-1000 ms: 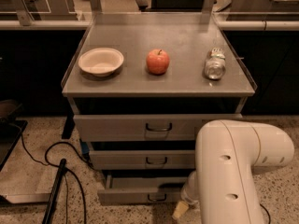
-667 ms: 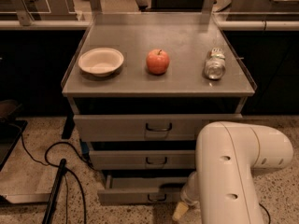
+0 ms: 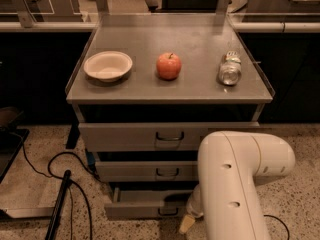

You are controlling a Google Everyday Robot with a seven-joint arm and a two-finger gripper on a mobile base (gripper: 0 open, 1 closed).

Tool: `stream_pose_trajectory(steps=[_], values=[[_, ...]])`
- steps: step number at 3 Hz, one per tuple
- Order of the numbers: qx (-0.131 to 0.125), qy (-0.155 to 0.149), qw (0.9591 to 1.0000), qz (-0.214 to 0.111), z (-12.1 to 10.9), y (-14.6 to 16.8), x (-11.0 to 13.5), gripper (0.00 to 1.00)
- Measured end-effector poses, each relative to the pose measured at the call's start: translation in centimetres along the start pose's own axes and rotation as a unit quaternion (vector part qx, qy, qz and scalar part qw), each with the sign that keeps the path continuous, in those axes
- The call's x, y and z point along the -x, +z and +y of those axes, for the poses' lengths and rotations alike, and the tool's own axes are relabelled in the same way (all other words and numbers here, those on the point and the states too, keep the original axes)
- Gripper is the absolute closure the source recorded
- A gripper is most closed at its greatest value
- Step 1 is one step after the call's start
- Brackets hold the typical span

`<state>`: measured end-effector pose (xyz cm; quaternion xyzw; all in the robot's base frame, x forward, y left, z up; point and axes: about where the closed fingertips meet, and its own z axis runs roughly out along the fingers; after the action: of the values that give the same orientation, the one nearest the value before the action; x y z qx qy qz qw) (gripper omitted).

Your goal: Open bottom drawer

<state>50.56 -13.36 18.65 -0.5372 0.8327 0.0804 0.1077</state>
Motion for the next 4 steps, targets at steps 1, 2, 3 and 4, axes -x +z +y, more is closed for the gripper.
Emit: stream_pose_trajectory(steps=[1, 2, 3, 4], values=[[0.007, -0.007, 0.9999, 0.005, 0.4, 1.6, 0.0, 0.0], [0.023, -0.01, 0.9995, 0.02, 1.6, 3.3, -1.2, 0.0], [0.024, -0.011, 0.9994, 0.022, 1.8, 3.3, -1.2, 0.0], [0.047, 0.015, 0.9982, 0.035, 4.4, 0.9, -3.6, 0.0]])
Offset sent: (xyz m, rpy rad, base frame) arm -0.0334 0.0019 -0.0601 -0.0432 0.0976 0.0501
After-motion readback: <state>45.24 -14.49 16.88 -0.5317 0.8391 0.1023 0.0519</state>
